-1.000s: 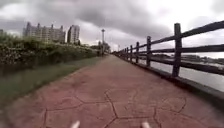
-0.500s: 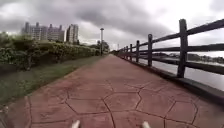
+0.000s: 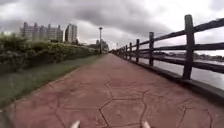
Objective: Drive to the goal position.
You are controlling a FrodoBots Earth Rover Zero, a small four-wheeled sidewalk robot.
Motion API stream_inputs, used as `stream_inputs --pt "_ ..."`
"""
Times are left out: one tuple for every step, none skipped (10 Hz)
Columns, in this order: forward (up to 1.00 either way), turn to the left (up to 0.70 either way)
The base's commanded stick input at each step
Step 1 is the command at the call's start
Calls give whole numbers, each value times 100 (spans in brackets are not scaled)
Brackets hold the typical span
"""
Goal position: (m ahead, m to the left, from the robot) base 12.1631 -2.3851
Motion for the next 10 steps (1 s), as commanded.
stream_inputs --pt "50 0" --pt "50 0" --pt "50 0" --pt "50 0" --pt "50 0" --pt "50 0" --pt "50 0" --pt "50 0" --pt "50 0" --pt "50 0"
